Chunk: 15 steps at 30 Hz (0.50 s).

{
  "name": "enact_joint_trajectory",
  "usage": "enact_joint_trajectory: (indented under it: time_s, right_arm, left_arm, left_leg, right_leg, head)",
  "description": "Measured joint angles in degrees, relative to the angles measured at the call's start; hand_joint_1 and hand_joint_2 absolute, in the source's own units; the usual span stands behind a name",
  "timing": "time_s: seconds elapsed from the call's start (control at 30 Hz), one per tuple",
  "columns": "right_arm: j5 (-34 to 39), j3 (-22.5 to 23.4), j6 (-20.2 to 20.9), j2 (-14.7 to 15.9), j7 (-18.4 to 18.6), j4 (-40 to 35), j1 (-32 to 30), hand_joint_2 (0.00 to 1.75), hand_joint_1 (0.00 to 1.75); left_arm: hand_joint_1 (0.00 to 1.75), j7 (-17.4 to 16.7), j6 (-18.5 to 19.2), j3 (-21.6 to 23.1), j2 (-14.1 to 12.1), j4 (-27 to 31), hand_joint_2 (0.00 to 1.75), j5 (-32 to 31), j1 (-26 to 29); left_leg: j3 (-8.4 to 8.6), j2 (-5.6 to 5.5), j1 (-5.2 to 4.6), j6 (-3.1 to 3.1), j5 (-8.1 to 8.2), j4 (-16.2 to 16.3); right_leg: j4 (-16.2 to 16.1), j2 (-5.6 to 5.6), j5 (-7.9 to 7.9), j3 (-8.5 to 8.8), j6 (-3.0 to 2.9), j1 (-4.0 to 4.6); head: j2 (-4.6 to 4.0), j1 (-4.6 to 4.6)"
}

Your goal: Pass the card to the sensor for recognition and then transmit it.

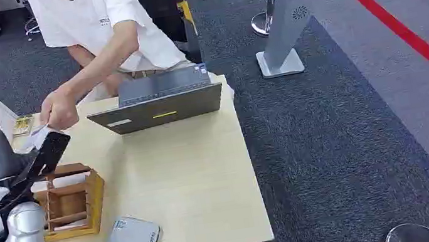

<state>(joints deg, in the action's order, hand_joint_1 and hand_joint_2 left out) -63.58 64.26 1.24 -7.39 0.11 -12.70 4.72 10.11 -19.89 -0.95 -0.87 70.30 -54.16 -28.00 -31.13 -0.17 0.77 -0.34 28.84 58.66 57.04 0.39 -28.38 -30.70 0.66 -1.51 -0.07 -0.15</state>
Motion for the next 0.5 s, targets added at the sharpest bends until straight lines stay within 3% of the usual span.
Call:
enact_joint_trajectory:
  time_s: [0.5]
  right_arm:
    - [-0.3, 1.0, 0.9, 0.2, 0.9, 0.3, 0.2, 1.75, 0.00]
  left_arm:
    - [1.75, -13.5, 2.7, 14.8, -6.5, -15.1, 1.75, -11.7, -9.4]
  left_leg:
    - [-0.02, 0.07, 0.01, 0.00, 0.00, 0.0]
  right_leg:
    - [0.0, 0.09, 0.01, -0.02, -0.01, 0.01]
  head:
    - [0.00, 0.02]
